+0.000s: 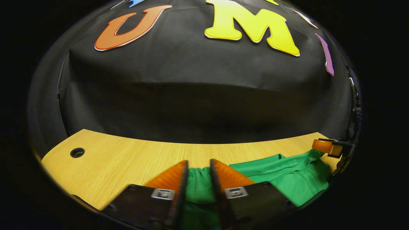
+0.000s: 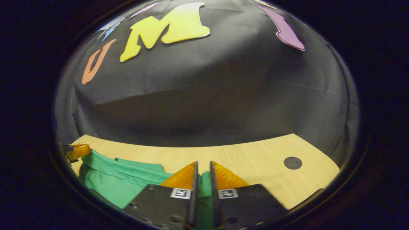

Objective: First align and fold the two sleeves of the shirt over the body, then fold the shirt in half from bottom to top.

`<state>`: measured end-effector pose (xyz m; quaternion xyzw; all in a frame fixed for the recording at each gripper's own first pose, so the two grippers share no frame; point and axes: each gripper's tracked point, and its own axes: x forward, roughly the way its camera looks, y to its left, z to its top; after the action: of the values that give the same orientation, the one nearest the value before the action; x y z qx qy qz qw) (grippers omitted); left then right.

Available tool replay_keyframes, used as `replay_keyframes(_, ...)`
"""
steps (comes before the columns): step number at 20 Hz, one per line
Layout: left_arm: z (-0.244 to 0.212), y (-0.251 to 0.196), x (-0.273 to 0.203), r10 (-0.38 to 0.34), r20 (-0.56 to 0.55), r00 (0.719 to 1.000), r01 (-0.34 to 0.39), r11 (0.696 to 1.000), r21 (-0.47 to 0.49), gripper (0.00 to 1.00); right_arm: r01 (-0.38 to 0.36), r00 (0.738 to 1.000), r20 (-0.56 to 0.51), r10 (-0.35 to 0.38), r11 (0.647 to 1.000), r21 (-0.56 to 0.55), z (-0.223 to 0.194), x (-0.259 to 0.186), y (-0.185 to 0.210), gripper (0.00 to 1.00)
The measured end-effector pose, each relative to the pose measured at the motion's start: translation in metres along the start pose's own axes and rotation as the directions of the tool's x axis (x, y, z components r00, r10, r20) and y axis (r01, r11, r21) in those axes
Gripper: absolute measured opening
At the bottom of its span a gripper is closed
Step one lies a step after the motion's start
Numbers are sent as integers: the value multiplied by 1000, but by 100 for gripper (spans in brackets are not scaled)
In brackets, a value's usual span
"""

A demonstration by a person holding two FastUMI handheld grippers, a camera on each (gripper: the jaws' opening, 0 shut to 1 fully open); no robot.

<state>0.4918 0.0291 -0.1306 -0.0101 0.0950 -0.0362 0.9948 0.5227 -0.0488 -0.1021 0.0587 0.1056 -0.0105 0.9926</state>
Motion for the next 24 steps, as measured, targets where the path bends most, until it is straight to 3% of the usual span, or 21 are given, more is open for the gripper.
replay_keyframes(2, 4, 6, -8, 36, 36, 999, -35, 999, -21, 100, -17, 999, 47, 18, 1000, -13, 4, -9, 2, 72)
replay_keyframes(3, 7, 7, -9, 49, 55, 997, -48, 999, -20, 100, -16, 996, 82, 18, 999, -30, 8, -14, 2, 94)
replay_keyframes(7, 30, 14, -27, 88, 157, 984, -93, 995, 25, 100, 35, 962, 272, 4, 990, -135, 44, -37, 10, 95)
replay_keyframes(10, 49, 17, -53, 102, 242, 965, -107, 994, 10, 100, 76, 924, 380, -44, 995, -69, 71, -78, 12, 95)
replay_keyframes(13, 32, 4, -78, 61, 225, 972, -57, 998, -21, 100, 128, 889, 450, -83, 989, -72, 74, -126, 10, 94)
replay_keyframes(15, 20, 11, -100, 99, 220, 970, -110, 993, 38, 100, 166, 873, 478, -98, 981, -103, 67, -154, 8, 95)
replay_keyframes(18, 11, 21, -144, 155, 231, 961, -175, 982, 71, 100, 173, 888, 447, -105, 978, -114, 46, -195, 6, 96)
replay_keyframes(21, -3, 6, -183, 132, 234, 963, -138, 990, 13, 100, 142, 884, 460, -82, 985, -97, 37, -239, 11, 96)
replay_keyframes(23, -19, 2, -205, 154, 201, 967, -165, 986, 39, 100, 123, 884, 464, -67, 988, -93, 28, -266, 13, 93)
replay_keyframes(24, -24, -1, -217, 160, 199, 967, -174, 983, 55, 100, 122, 885, 461, -62, 987, -102, 24, -277, 14, 96)
